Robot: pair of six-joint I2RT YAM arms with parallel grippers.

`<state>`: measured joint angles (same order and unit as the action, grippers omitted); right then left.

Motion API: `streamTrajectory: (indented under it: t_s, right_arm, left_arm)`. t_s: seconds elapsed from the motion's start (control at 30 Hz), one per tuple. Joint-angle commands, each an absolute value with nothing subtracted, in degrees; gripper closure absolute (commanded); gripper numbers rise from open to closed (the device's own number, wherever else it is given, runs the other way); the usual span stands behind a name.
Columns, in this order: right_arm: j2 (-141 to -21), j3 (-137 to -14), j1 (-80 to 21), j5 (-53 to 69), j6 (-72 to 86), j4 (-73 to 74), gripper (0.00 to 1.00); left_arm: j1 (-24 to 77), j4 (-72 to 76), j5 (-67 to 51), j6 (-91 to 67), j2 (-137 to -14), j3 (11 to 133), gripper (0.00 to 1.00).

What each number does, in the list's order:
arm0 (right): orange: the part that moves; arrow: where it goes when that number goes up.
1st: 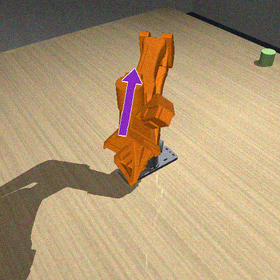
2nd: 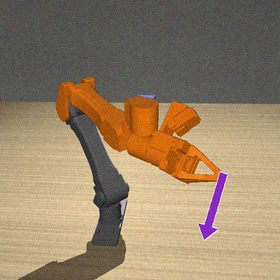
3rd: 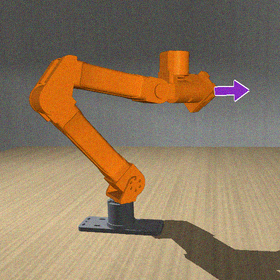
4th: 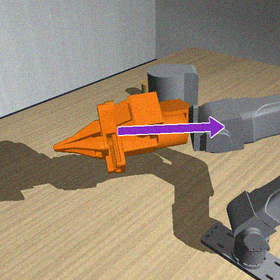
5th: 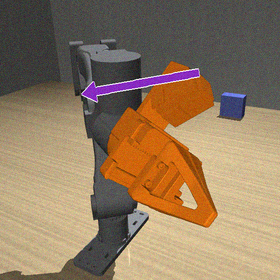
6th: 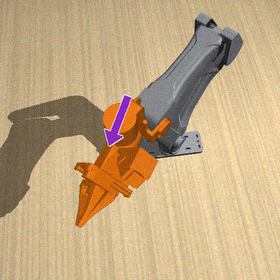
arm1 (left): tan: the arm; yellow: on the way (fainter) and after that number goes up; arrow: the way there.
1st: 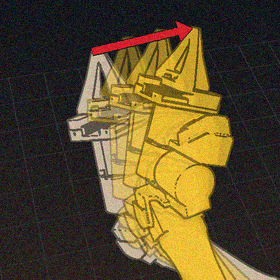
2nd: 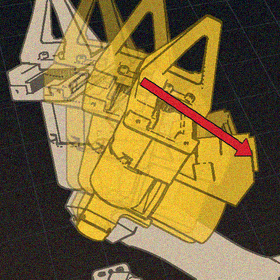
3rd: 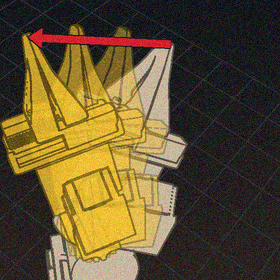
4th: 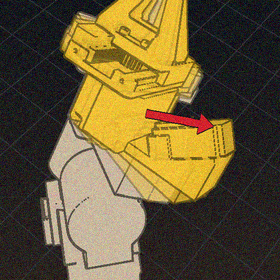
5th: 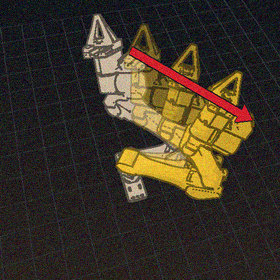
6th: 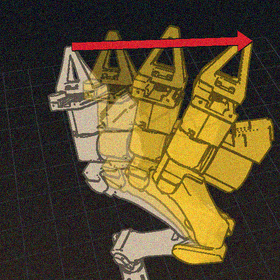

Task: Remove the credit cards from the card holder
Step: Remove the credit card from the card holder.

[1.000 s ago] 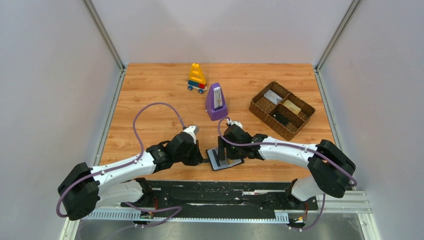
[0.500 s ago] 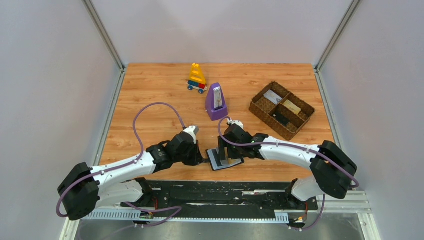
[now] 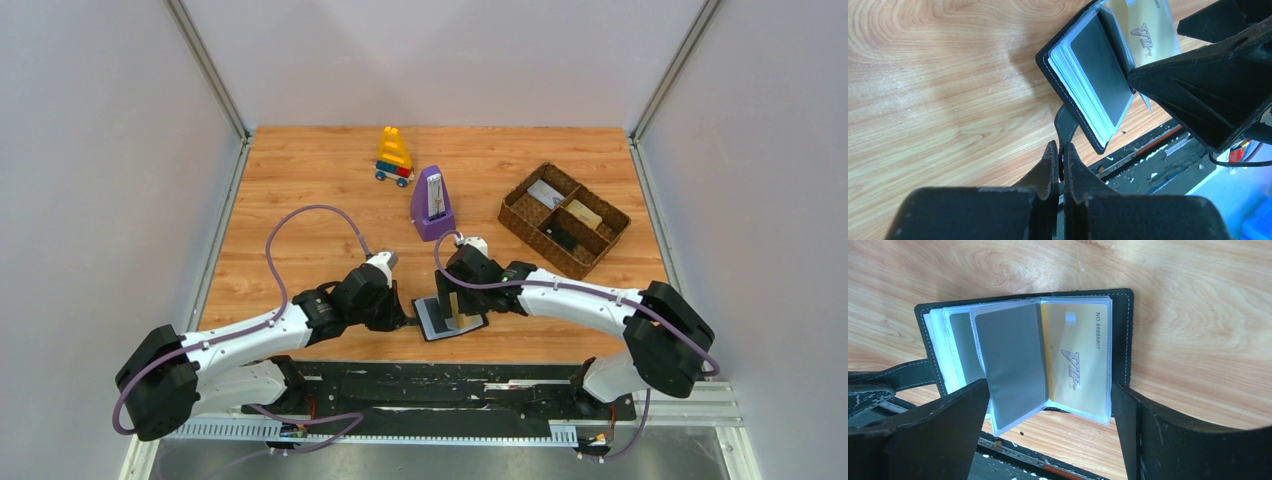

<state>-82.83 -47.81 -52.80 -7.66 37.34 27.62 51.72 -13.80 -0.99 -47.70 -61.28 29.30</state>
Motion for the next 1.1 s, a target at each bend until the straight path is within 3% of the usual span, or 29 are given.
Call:
streamTrajectory:
  t_s: [0.0,0.33,0.77,0.83,0.97,1.07]
  right_arm:
    - [-82.3,-50.2,-52.5,-12.1,34.9,30.5,0.07]
    - [-83.2,-51.4,-53.4,-8.5,32.2,28.7,0.09]
    - [-82.1,-47.6,-53.4,7.6,32.6,17.5,0.32]
    - [-81.7,-47.1,-53.4,8.7,33.0,16.7,0.35]
    - [-79.1,-45.9,-52.7,7.7,33.6,16.6,0.50]
    - [-76.3,-44.3,-50.8,7.4,33.3,16.6,0.55]
  left_arm:
    - [51.8,-11.7,-0.1,-48.3,-60.9,29.1,1.00]
    - [51.8,-11.8,-0.2,-48.3,-61.0,29.1,1.00]
    - [51.7,-18.1,5.3,-47.5,-60.4,32.2,1.00]
    - [51.8,-19.4,5.9,-47.4,-59.9,32.9,0.96]
    - [51.7,-22.2,6.9,-48.0,-59.2,34.6,0.73]
    - [51.8,-21.6,4.6,-47.6,-59.4,36.2,0.68]
